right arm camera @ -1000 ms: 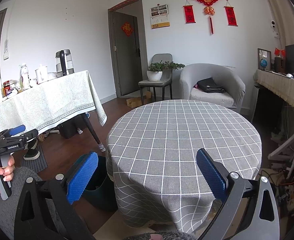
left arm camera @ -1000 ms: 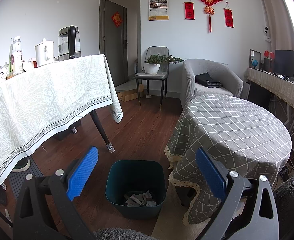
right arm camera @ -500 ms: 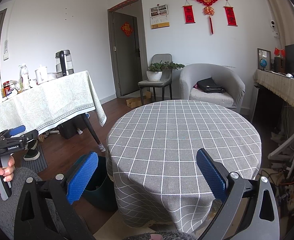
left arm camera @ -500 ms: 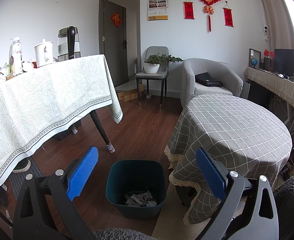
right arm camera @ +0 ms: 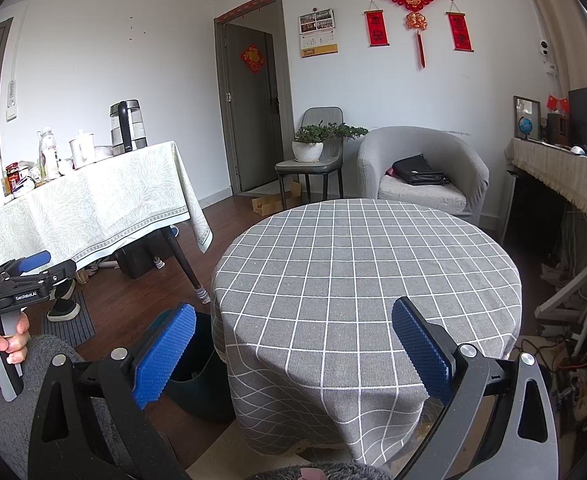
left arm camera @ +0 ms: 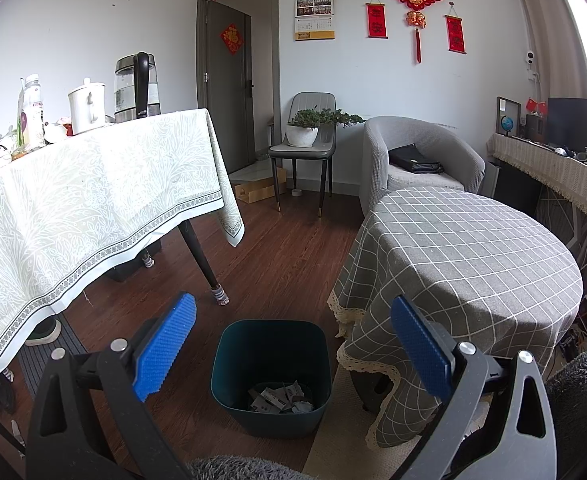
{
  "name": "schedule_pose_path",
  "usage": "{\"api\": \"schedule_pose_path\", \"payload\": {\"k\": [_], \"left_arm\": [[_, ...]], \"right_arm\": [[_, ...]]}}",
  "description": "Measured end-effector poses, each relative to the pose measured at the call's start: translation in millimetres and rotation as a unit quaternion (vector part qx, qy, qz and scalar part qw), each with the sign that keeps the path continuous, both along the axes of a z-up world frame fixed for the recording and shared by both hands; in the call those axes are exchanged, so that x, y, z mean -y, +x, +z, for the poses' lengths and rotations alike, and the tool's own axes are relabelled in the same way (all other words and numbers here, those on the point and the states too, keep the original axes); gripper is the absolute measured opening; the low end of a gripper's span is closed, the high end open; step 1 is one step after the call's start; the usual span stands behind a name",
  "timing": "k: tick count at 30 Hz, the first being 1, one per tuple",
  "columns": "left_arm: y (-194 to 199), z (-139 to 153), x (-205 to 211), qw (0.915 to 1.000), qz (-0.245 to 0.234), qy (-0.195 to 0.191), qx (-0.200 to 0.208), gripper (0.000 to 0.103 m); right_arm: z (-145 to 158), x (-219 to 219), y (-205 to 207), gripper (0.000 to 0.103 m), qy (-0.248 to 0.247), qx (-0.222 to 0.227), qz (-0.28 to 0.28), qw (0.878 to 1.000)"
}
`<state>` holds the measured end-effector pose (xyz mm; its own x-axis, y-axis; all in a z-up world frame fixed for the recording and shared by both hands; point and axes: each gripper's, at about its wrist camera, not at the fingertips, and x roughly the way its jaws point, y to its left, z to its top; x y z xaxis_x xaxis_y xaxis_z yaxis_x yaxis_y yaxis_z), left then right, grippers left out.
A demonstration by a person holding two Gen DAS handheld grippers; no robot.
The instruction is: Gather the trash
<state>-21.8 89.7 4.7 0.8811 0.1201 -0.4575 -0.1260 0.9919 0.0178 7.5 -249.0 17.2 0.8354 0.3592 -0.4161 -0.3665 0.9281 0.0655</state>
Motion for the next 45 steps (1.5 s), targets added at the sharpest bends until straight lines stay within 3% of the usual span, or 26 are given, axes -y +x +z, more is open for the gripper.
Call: {"api": "schedule_pose_path", "payload": {"k": [45], "left_arm": [[2.7,0.7,-9.1,1.0,-0.006,0.004,-0.006,0.1]], "right_arm": [[-0.4,0.7,0.1,0.099,0.002,0.0,0.0,1.0]]}}
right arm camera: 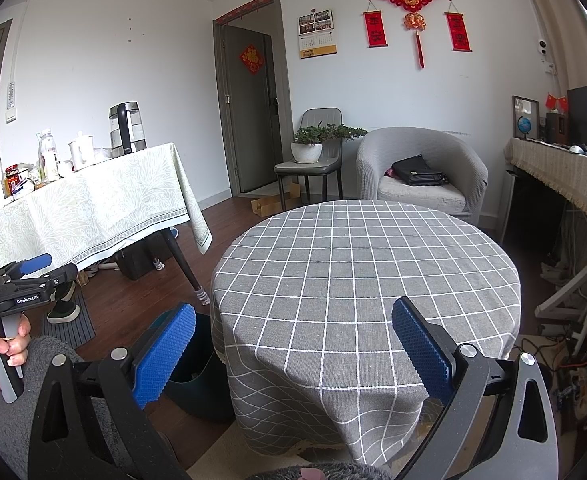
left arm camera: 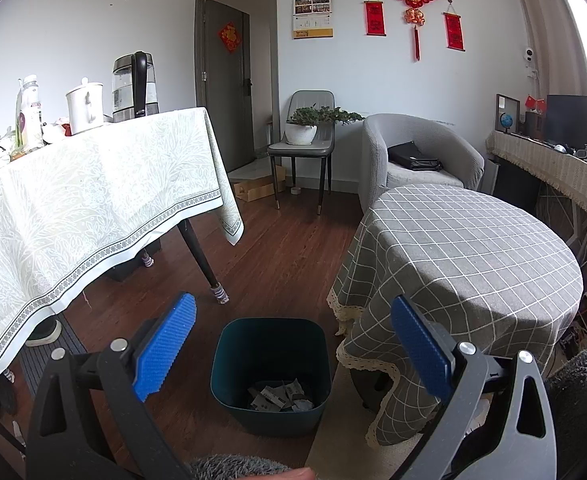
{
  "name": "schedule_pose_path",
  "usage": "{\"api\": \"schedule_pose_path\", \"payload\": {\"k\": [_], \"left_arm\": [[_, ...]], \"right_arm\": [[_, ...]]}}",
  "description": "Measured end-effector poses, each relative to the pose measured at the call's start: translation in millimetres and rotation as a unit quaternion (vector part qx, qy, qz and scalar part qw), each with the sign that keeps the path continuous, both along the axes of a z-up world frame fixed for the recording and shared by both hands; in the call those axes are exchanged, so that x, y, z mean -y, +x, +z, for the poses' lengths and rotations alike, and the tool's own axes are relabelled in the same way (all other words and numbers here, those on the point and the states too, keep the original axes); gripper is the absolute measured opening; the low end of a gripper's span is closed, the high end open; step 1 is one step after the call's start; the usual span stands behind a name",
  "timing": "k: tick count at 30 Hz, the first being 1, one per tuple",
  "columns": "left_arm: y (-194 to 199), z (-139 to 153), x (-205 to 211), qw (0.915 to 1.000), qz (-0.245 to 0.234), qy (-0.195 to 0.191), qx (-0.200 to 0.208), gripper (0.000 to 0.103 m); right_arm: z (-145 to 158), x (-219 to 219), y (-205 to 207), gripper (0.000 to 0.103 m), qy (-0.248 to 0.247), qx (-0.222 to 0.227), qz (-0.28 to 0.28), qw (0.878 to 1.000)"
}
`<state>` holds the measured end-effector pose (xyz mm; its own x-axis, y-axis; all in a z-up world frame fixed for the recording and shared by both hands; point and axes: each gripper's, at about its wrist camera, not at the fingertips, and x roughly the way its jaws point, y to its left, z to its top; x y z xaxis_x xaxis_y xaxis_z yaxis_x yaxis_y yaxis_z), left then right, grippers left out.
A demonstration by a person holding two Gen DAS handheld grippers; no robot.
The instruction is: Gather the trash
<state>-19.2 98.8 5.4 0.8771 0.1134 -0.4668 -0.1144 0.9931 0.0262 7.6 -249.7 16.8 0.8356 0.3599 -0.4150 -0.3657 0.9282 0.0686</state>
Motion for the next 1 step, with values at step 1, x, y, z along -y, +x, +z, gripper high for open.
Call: {"api": "schedule_pose_path", "payload": {"k": [1], "left_arm": [[0.3,-0.2,-0.4,1.0,0.001,0.0,-0.001,0.1]], "right_arm": [[0.0,0.0,0.0,0.099,0.0,0.0,0.0,1.0]]}}
